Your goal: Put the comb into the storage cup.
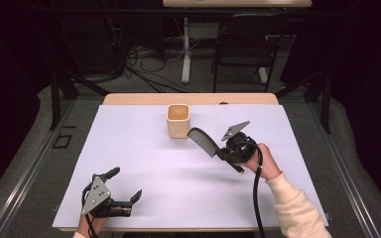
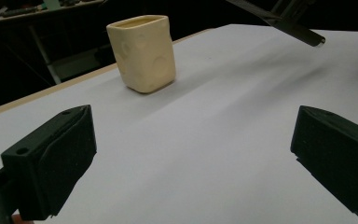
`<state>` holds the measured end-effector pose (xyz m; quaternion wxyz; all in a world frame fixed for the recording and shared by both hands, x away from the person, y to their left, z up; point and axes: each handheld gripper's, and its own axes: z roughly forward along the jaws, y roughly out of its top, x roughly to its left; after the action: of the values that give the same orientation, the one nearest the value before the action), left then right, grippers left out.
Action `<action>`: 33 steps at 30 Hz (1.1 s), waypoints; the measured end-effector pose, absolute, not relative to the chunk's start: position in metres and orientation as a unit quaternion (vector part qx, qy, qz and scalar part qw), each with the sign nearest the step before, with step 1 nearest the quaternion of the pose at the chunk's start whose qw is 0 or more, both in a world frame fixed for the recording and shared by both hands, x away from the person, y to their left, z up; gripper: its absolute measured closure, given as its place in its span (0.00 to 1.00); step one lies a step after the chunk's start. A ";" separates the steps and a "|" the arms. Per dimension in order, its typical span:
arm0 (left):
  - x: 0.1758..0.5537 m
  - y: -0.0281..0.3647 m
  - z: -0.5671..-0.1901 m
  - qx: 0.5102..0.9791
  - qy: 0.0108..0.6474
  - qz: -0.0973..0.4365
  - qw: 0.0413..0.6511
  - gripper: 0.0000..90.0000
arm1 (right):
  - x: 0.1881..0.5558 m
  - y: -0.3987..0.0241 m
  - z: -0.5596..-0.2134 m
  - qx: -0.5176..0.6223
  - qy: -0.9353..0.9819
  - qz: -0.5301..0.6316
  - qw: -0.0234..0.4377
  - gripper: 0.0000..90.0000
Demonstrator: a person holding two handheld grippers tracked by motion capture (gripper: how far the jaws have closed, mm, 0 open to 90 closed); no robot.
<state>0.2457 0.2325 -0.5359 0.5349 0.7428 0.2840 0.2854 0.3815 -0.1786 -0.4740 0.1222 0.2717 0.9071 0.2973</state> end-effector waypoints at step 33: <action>0.246 0.232 -0.536 0.743 0.284 0.284 0.535 0.00 | 0.388 -0.177 -0.472 0.294 0.884 0.329 0.153 0.80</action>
<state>0.2461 0.2317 -0.5363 0.5353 0.7428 0.2843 0.2842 0.3880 -0.1769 -0.4716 0.1525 0.2941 0.8843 0.3290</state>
